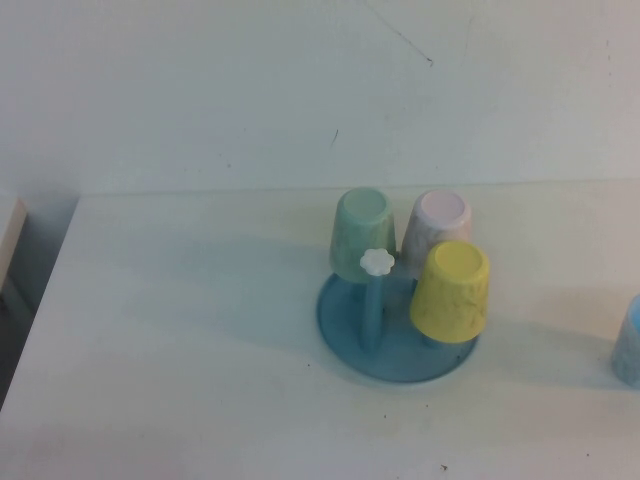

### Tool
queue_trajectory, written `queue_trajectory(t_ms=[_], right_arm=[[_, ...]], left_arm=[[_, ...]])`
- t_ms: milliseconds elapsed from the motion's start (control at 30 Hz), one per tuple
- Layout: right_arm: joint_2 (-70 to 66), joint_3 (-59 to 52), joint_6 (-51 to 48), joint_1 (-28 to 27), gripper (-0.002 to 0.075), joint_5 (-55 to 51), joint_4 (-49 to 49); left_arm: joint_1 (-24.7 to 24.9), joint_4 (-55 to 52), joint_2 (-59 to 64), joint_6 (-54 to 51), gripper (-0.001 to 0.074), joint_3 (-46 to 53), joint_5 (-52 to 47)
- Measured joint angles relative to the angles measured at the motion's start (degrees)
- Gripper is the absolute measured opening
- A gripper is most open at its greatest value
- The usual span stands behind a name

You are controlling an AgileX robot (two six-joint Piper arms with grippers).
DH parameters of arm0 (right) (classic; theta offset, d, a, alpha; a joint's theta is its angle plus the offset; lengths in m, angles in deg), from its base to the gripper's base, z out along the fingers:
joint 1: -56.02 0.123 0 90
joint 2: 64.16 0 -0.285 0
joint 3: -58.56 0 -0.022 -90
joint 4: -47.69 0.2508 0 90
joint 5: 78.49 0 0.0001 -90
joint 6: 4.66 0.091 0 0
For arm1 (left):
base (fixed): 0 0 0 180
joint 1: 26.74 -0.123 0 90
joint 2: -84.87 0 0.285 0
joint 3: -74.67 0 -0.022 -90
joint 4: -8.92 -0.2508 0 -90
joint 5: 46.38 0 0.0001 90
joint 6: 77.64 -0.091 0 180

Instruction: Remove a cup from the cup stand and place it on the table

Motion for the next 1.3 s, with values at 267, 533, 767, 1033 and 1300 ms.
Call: queue_trajectory(t_ms=[267, 533, 767, 1033, 1300], right_arm=[[0.2, -0.7, 0.4, 0.0, -0.0001, 8.3, -11.0], [3.2, -17.3, 2.3, 0.0, -0.0001, 39.0, -10.7], [14.4, -32.2, 13.4, -3.7, -0.0001, 43.3, -15.2], [19.8, -37.7, 20.0, -9.0, -0.0001, 37.0, -19.1], [20.0, -37.7, 22.5, -9.0, -0.0001, 30.2, -20.2]], left_arm=[[0.0, -0.1, 0.0, 0.0, -0.0001, 0.0, 0.0], [0.0, -0.1, 0.0, 0.0, -0.0002, 0.0, 0.0], [0.0, -0.1, 0.0, 0.0, -0.0002, 0.0, 0.0], [0.0, -0.1, 0.0, 0.0, -0.0002, 0.0, 0.0], [0.0, -0.1, 0.0, 0.1, -0.0002, 0.0, 0.0]])
